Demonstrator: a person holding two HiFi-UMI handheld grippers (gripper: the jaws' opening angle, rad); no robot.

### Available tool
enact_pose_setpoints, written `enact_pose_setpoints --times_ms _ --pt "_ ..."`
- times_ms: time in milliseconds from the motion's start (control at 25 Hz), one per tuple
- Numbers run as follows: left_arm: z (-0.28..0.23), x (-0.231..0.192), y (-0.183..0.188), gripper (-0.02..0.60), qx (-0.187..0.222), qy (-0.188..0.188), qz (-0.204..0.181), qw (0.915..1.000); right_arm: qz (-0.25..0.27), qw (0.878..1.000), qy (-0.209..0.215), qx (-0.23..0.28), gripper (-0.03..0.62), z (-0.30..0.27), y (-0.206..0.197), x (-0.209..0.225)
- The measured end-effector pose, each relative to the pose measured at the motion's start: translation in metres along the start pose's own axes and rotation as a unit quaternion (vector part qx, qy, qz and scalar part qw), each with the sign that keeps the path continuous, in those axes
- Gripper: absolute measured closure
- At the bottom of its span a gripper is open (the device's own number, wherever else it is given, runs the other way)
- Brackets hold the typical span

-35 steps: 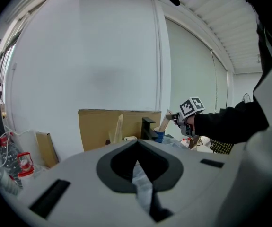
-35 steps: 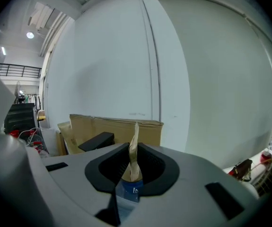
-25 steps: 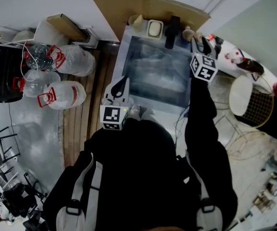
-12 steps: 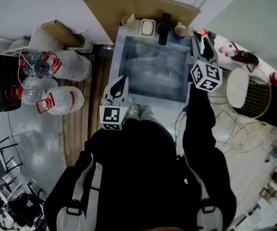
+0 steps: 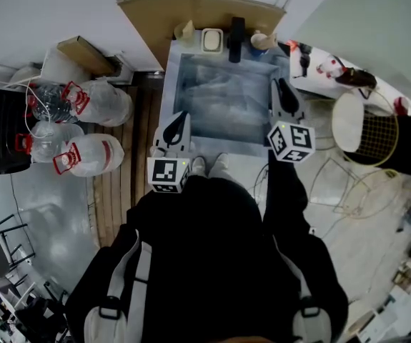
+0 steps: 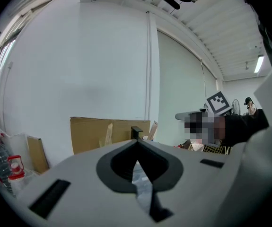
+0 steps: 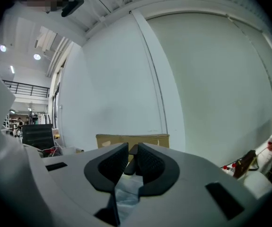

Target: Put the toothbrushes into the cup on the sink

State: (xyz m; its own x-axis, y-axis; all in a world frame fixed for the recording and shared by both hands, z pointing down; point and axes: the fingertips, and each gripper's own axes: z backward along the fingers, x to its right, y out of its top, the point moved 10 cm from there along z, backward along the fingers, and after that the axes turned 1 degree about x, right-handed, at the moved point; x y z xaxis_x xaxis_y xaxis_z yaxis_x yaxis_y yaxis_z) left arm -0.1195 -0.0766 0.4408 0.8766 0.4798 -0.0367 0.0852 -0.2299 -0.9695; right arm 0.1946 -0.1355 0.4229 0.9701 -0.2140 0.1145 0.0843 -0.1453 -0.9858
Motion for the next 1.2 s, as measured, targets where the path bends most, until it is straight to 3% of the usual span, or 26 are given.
enact_pose_setpoints --times_ms 240,1200 --pt "0.01 0.003 -0.001 0.58 0.007 -0.002 -0.001 1.0 0.002 1.0 -0.002 0.003 0.591 0.039 -0.011 -0.026" --pt "0.037 0.015 -0.006 0.58 0.016 -0.035 -0.019 0.9991 -0.01 1.0 0.013 -0.01 0.592 0.108 -0.035 -0.089"
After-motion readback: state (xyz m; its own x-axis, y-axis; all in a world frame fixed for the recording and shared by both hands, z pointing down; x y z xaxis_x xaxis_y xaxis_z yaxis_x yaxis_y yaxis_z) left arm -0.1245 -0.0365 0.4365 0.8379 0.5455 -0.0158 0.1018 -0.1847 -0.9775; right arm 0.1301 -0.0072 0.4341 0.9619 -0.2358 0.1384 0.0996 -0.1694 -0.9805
